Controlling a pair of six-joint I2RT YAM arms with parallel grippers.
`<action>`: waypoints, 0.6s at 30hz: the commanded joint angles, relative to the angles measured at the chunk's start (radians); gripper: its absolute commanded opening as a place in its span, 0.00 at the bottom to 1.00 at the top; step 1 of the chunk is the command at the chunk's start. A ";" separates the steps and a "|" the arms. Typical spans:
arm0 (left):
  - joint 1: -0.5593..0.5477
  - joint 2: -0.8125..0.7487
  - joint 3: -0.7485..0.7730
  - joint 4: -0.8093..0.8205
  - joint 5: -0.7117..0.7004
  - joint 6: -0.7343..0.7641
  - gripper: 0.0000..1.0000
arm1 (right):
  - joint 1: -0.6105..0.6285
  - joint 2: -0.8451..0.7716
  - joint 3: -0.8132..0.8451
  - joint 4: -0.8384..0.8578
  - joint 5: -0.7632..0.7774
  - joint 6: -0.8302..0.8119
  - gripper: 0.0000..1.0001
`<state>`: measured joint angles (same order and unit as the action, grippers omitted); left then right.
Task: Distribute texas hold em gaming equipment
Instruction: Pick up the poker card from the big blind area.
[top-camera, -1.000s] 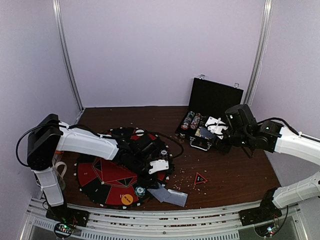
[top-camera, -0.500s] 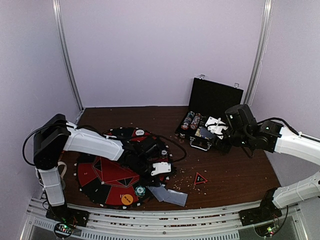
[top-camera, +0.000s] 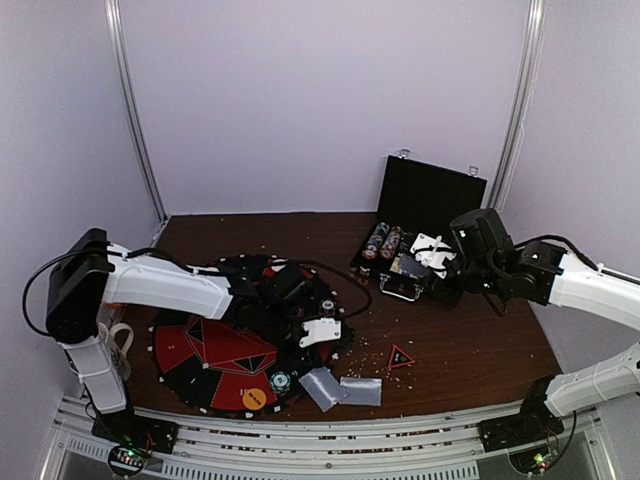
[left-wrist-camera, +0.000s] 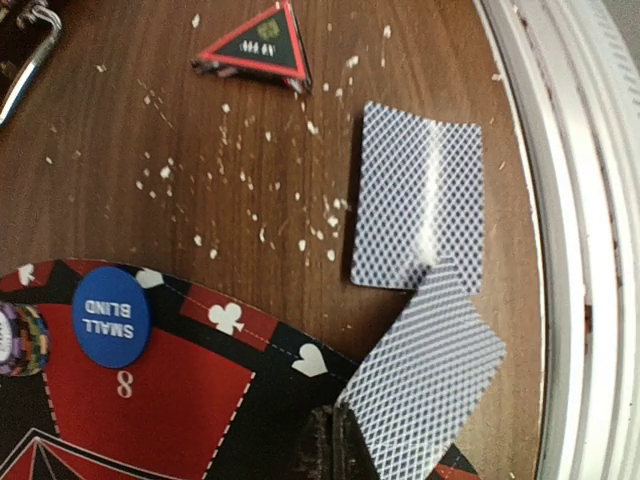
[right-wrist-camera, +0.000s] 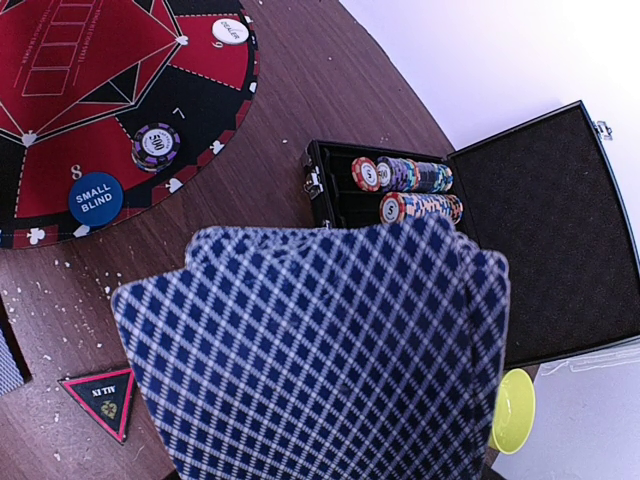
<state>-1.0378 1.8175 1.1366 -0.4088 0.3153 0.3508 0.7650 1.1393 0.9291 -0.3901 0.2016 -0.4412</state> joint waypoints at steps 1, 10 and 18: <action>0.001 -0.127 -0.038 0.100 0.061 -0.051 0.00 | -0.005 -0.019 0.006 0.007 0.015 -0.001 0.50; 0.076 -0.225 -0.055 0.151 0.098 -0.102 0.00 | -0.006 -0.016 0.008 0.007 0.018 -0.002 0.50; 0.187 -0.269 -0.068 0.401 0.017 -0.298 0.00 | -0.006 -0.015 0.005 0.010 0.021 -0.002 0.50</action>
<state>-0.8986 1.5665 1.0649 -0.1986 0.3855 0.1780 0.7650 1.1393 0.9291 -0.3901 0.2020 -0.4419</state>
